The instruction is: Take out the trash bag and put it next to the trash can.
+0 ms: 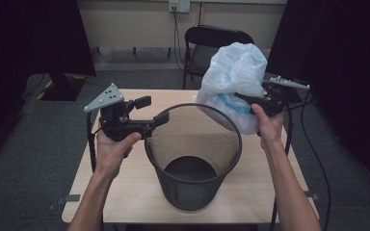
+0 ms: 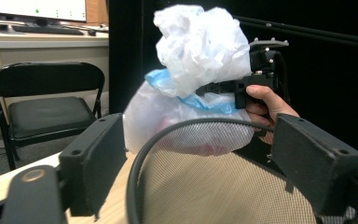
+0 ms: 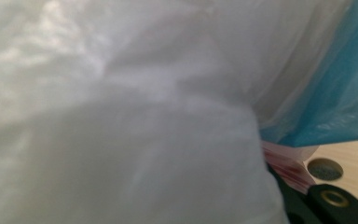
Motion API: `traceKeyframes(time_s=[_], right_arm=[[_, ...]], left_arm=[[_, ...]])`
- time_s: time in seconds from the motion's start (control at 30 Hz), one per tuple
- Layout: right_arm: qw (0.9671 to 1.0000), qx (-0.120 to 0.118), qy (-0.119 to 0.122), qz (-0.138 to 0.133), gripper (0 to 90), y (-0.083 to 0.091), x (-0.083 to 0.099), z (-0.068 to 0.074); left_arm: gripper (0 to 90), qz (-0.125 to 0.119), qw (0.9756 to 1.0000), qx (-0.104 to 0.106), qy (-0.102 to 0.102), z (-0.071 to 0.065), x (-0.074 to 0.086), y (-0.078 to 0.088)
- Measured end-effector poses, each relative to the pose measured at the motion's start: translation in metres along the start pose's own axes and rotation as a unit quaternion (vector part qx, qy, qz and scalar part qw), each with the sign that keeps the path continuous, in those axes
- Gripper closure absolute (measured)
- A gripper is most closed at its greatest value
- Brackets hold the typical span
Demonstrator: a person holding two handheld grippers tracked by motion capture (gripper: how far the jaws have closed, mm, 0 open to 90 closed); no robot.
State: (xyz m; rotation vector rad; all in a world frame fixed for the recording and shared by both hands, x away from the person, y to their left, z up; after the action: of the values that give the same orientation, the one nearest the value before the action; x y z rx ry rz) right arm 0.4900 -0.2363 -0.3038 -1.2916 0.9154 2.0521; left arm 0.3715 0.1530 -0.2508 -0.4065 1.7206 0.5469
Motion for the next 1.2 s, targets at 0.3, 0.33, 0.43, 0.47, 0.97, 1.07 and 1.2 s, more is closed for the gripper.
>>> traceKeyframes(time_s=[0.3, 0.33, 0.43, 0.47, 0.97, 1.07, 1.2], right_arm=[[0.9989, 0.026, -0.021, 0.032, 87.6, 0.005, 0.041, -0.029], [0.9989, 0.026, -0.022, 0.033, 87.6, 0.007, 0.045, -0.032], [0.9985, 0.032, -0.021, 0.040, 87.7, 0.011, 0.057, -0.037], [0.9983, 0.036, -0.018, 0.043, 87.7, 0.012, 0.060, -0.039], [0.9920, 0.083, 0.008, 0.094, 87.6, 0.027, 0.123, -0.054], [0.9926, 0.075, 0.003, 0.095, 86.4, 0.031, 0.135, -0.058], [0.9916, 0.064, 0.005, 0.112, 82.4, 0.033, 0.149, -0.059]], left_arm=[[15.3, 0.007, 0.9997, -0.019, 0.016, 0.028, 0.024, 0.023], [15.4, 0.007, 0.9994, -0.030, 0.016, 0.031, 0.029, 0.025], [15.3, 0.007, 0.9984, -0.041, 0.039, 0.044, 0.043, 0.033], [15.3, 0.014, 0.9979, -0.049, 0.040, 0.047, 0.048, 0.035], [15.9, 0.110, 0.9847, -0.118, 0.066, 0.070, 0.152, 0.033], [15.9, 0.151, 0.9782, -0.123, 0.071, 0.072, 0.176, 0.030], [15.9, 0.197, 0.9686, -0.139, 0.061, 0.071, 0.207, 0.030]])
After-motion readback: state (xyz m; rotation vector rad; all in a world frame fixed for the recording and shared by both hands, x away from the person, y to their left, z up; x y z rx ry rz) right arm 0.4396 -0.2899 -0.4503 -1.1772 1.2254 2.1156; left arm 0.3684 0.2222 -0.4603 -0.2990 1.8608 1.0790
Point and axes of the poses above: each handheld gripper's, and its own axes: y roughly backward along the jaws, x roughly out of its underside, z roughly to its left, the point moved 2 cm from there along -y, roughly forward along the jaws, and after that the axes turned 4 degrees about x, right-handed, at the moved point
